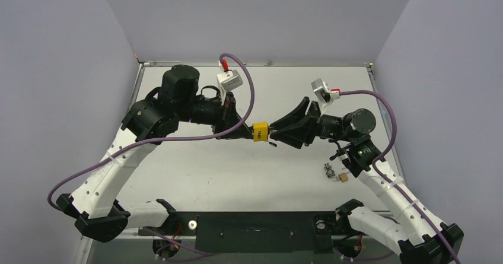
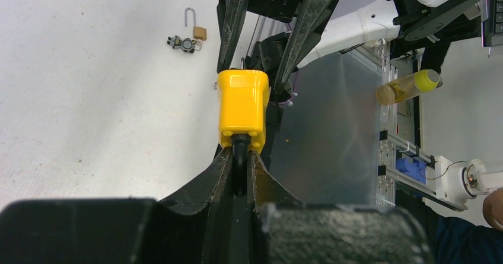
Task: Lock with the key
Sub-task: Remove the key from the lock.
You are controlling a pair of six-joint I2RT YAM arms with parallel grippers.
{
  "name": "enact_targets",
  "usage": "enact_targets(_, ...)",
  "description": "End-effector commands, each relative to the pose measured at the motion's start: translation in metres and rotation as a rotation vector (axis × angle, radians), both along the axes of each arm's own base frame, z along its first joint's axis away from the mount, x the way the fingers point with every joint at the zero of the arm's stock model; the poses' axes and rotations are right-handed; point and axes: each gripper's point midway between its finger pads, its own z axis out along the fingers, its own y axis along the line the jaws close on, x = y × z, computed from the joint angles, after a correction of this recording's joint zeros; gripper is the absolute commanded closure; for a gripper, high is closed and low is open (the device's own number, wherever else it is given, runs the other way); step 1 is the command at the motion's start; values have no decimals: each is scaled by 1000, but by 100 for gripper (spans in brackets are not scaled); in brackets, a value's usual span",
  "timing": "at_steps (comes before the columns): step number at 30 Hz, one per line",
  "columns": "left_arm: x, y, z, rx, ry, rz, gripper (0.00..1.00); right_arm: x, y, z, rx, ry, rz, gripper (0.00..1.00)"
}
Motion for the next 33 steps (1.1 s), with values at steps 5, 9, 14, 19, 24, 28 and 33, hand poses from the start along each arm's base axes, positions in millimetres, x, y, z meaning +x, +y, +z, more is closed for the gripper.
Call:
enact_targets(5,-5,0,33,-75,-93,-16,100,-10,0,5,8,-75,23,69)
enact_targets(9,-6,0,36,-81,-97,-19,100,-10,1,4,5,-73,28,72)
enact_targets(14,-6,-1,36,-80,-95,-24,100,-9,3,2,-1,-70,28,82)
enact_targets(19,-7,-1,36,-79,-98,-26,100,-6,3,-1,-17,-66,14,100)
enact_targets(24,-7,2,36,-71,-115,-22,100,0,2,-6,-44,-70,-20,100)
enact_targets(28,-6,5,35,-62,-132,-14,100,6,-3,-7,-43,-67,-53,100)
enact_targets(33,-5,11,33,-59,-148,-1,100,18,-19,-9,-24,-54,-122,100)
